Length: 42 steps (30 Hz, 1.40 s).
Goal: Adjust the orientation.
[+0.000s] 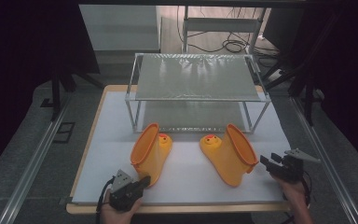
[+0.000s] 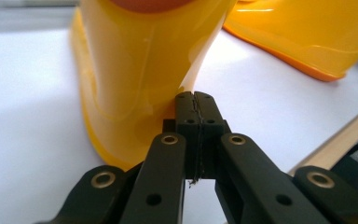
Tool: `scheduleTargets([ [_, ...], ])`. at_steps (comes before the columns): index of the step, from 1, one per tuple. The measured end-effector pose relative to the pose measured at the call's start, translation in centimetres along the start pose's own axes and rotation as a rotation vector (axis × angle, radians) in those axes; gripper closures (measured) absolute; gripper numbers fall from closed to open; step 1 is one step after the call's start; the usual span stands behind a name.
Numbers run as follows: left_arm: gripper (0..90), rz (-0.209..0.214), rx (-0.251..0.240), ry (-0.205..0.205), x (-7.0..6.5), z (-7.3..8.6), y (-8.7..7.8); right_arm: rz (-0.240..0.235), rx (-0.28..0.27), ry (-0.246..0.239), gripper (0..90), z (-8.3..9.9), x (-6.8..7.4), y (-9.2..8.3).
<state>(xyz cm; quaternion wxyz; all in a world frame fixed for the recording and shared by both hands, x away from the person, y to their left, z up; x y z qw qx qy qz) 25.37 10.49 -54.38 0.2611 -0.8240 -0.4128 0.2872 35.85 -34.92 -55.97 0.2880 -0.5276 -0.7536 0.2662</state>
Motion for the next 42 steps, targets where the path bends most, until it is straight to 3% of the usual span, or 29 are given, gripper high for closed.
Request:
scheduleTargets([
  [2, 90.0, -0.021, -0.001, -0.020, 1.3, -0.1, -0.5, -0.002, 0.000, 0.001, 44.3, 0.0, 0.0, 0.1],
  [6, 90.0, -0.033, -0.003, -0.044, 2.7, -0.2, -0.9, -0.002, 0.006, -0.004, 44.3, 0.0, 0.1, 0.2],
  [10, 90.0, -0.030, -0.008, -0.054, 2.8, -0.1, -0.9, -0.003, 0.004, -0.004, 44.3, 0.0, 0.2, 0.2],
  [13, 89.9, -0.012, 0.000, -0.026, 1.7, 0.2, -0.9, -0.005, 0.006, -0.004, 44.3, 0.0, 0.1, 0.2],
  [19, 86.4, 0.042, 0.042, 0.069, -1.8, 0.1, 0.4, -0.004, 0.006, 0.003, 44.2, 0.0, -0.1, 0.3],
  [25, 68.7, 0.090, 0.074, 0.143, -4.2, -1.8, 2.6, -0.022, 0.009, -0.017, 43.7, -0.1, 0.5, 0.4],
  [28, 65.0, 0.118, 0.102, 0.181, -5.0, -2.4, 3.4, -0.025, 0.008, -0.024, 43.5, 0.0, 0.6, 0.5],
  [33, 60.8, 0.149, 0.144, 0.196, -5.8, -2.8, 4.6, -0.032, -0.004, -0.027, 44.7, 0.1, 0.5, 0.0],
  [36, 58.8, 0.148, 0.156, 0.193, -5.7, -2.9, 5.1, -0.041, -0.003, -0.027, 47.4, 0.2, 0.5, -0.1],
  [42, 56.1, 0.146, 0.170, 0.181, -5.2, -3.0, 5.6, -0.065, 0.017, -0.071, 53.9, 0.6, 1.1, -0.2],
])
Point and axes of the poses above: each handheld gripper's, and its own axes: y roughly forward along the jaws, z roughly out of its underside, x roughly to its left, the point moved 9 cm from there along y, roughly forward along the jaws, and after that the axes turned 11 degrees about x, right-handed, at the moved point
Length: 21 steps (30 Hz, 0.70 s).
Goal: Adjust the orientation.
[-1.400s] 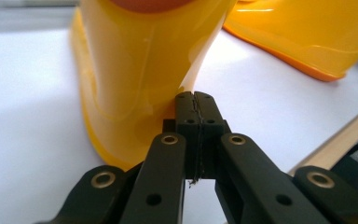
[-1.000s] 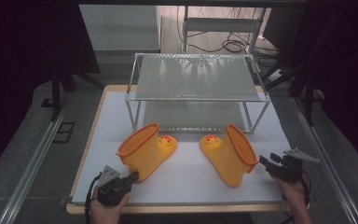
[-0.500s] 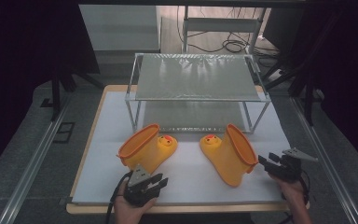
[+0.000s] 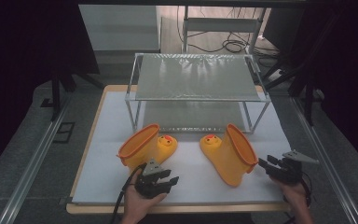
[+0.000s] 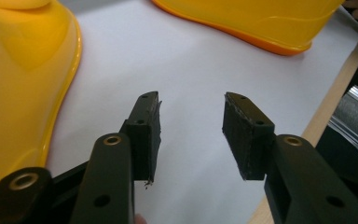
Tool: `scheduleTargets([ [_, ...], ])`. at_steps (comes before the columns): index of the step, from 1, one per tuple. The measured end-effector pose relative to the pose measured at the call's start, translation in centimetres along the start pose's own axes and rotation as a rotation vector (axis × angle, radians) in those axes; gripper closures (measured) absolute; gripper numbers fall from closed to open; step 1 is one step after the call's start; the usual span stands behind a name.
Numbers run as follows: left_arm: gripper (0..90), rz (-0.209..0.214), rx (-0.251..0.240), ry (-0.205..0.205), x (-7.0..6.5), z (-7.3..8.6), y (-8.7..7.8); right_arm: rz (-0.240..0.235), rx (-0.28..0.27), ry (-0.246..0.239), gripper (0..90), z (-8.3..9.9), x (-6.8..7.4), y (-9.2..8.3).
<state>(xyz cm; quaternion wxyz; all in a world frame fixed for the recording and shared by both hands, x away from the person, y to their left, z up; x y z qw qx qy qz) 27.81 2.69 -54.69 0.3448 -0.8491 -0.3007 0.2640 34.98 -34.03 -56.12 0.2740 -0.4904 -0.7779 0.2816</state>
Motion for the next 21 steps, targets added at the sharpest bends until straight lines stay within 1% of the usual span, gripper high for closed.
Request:
scheduleTargets([
  [4, 53.2, -0.005, 0.007, 0.001, 0.0, 0.0, 0.1, -0.016, 0.006, -0.030, 60.3, 0.0, 0.6, -0.2],
  [5, 52.5, -0.007, 0.009, 0.002, 0.0, -0.1, 0.1, -0.031, 0.021, -0.053, 65.0, 0.1, 1.2, -0.3],
  [6, 52.5, -0.008, 0.008, 0.000, -0.1, -0.1, 0.1, -0.031, 0.021, -0.053, 65.0, 0.1, 1.2, -0.3],
  [7, 52.4, -0.006, 0.006, 0.002, -0.1, -0.2, 0.0, -0.033, 0.022, -0.061, 67.3, 0.1, 1.4, -0.3],
  [8, 52.2, -0.004, 0.007, 0.003, -0.2, -0.3, 0.0, -0.042, 0.029, -0.076, 72.0, 0.3, 1.8, -0.4],
  [9, 52.2, -0.005, 0.007, 0.004, -0.2, -0.4, 0.0, -0.042, 0.029, -0.076, 72.0, 0.3, 1.8, -0.4],
  [12, 51.8, 0.003, 0.005, 0.003, -0.2, -0.5, -0.1, -0.055, 0.038, -0.094, 79.1, 0.7, 2.3, -0.6],
  [13, 51.5, 0.001, 0.004, 0.001, -0.1, -0.5, -0.1, -0.067, 0.054, -0.108, 83.4, 0.9, 2.8, -0.5],
  [14, 51.5, 0.001, 0.007, 0.000, 0.0, -0.5, -0.1, -0.074, 0.059, -0.116, 85.1, 0.9, 3.1, -0.4],
  [15, 51.5, 0.003, 0.009, 0.002, 0.1, -0.5, -0.1, -0.074, 0.059, -0.116, 85.1, 0.9, 3.1, -0.4],
  [16, 51.5, 0.002, 0.014, -0.002, 0.1, -0.4, -0.1, -0.080, 0.067, -0.127, 86.7, 0.9, 3.4, -0.3],
  [17, 51.7, -0.001, 0.019, -0.010, 0.2, -0.3, -0.1, -0.093, 0.089, -0.158, 89.2, 1.1, 4.2, -0.1],
  [18, 51.7, -0.001, 0.021, -0.013, 0.3, -0.3, 0.0, -0.093, 0.089, -0.158, 89.2, 1.1, 4.2, -0.1],
  [21, 51.8, 0.005, 0.025, -0.014, 0.2, -0.3, 0.1, -0.110, 0.107, -0.188, 89.6, 1.1, 5.2, 0.2],
])
Point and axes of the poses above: each handheld gripper's, and its own axes: y roughly forward along the jaws, z roughly out of its underside, x roughly to its left, the point moved 9 cm from there along y, roughly forward along the jaws, and after that the axes turned 11 degrees about x, right-handed, at the moved point
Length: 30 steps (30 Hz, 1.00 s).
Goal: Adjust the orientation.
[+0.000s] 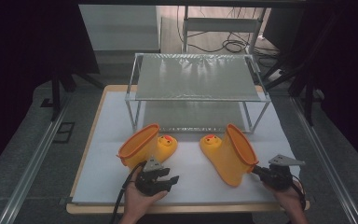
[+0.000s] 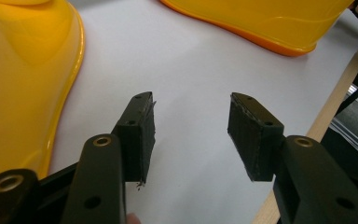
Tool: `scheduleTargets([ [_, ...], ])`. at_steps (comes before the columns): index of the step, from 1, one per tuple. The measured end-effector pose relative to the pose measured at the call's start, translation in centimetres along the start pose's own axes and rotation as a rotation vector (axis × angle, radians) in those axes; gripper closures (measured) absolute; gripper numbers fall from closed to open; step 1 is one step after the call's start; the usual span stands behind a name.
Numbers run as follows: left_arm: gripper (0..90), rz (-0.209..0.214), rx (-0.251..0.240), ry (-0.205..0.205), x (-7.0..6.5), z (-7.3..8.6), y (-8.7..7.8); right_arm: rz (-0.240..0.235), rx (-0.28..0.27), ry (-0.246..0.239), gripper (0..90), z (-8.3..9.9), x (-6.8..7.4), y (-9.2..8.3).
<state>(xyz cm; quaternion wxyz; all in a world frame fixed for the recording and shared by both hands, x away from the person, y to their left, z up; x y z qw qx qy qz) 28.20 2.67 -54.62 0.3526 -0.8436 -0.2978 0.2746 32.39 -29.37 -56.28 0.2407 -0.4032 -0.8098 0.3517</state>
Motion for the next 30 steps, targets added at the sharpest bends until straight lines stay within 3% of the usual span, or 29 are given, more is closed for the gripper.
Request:
scheduleTargets([
  [7, 51.7, 0.008, 0.015, 0.002, -0.2, 0.1, 0.2, -0.030, 0.040, -0.039, 89.9, 0.3, 1.2, 1.0],
  [11, 51.4, 0.009, 0.018, -0.002, -0.2, 0.1, 0.3, -0.070, 0.062, -0.087, 90.0, 0.3, 2.5, 1.3],
  [13, 51.2, 0.010, 0.022, -0.009, -0.1, 0.2, 0.3, -0.062, 0.066, -0.098, 90.0, 0.3, 2.7, 1.3],
  [18, 51.1, 0.012, 0.028, -0.013, 0.0, 0.4, 0.4, -0.110, 0.076, -0.122, 90.0, 0.3, 3.6, 1.5],
  [23, 51.1, 0.013, 0.033, -0.014, 0.0, 0.6, 0.4, -0.160, 0.089, -0.193, 90.0, 0.0, 5.9, 2.1],
  [30, 51.1, 0.016, 0.032, -0.012, 0.3, 0.7, 0.1, -0.200, 0.090, -0.254, 89.9, -1.0, 8.8, 3.4],
])
Point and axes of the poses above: each handheld gripper's, and its own axes: y roughly forward along the jaws, z roughly out of its underside, x roughly to its left, the point moved 9 cm from there along y, roughly forward along the jaws, and after that the axes turned 11 degrees about x, right-handed, at the moved point
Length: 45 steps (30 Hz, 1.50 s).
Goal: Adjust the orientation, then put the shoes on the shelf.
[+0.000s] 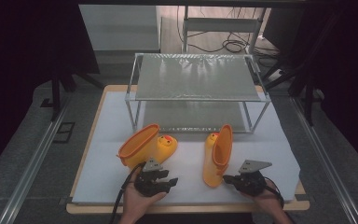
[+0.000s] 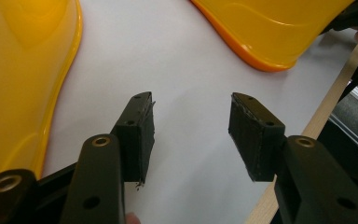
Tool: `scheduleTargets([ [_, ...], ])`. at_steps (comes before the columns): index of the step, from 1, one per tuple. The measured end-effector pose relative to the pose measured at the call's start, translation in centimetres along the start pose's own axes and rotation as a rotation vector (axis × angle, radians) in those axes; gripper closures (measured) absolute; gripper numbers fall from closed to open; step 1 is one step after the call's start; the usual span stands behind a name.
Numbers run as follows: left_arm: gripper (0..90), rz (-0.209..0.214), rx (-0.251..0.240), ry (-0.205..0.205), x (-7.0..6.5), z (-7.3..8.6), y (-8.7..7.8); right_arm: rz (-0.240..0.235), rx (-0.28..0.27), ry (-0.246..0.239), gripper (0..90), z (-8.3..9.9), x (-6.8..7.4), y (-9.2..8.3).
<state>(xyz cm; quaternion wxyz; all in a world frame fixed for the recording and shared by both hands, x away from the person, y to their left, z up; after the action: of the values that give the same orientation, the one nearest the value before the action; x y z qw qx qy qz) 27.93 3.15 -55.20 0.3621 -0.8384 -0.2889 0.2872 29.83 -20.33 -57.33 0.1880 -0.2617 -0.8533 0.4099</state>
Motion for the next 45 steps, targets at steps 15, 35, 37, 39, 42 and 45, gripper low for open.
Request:
scheduleTargets([
  [15, 50.8, 0.007, 0.019, 0.003, -0.2, 0.2, 0.3, -0.016, -0.023, -0.053, 89.3, -2.1, 1.6, 1.6],
  [35, 48.8, 0.028, 0.048, 0.019, -0.5, 0.1, 0.3, 0.114, -0.171, 0.182, 59.0, 1.5, -5.8, -4.2],
  [37, 48.0, 0.032, 0.058, 0.032, -0.6, 0.0, 0.2, 0.120, -0.173, 0.192, 57.2, 1.7, -6.1, -4.4],
  [39, 47.6, 0.033, 0.059, 0.031, -0.7, 0.0, 0.2, 0.124, -0.175, 0.202, 56.4, 1.9, -6.4, -4.5],
  [42, 47.0, 0.039, 0.080, 0.035, -0.7, 0.1, 0.3, 0.126, -0.175, 0.214, 56.0, 2.1, -6.7, -4.6],
  [45, 46.9, 0.061, 0.108, 0.030, -0.9, 0.1, 0.4, 0.132, -0.169, 0.211, 55.5, 2.2, -6.8, -4.5],
])
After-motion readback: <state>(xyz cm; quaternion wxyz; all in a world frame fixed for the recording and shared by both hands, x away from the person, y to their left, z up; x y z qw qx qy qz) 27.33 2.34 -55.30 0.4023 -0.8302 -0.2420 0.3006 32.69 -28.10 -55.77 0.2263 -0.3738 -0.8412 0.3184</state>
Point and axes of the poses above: each handheld gripper's, and its own axes: y roughly forward along the jaws, z roughly out of its underside, x roughly to its left, the point moved 9 cm from there along y, roughly forward along the jaws, and after that the axes turned 11 degrees about x, right-handed, at the moved point
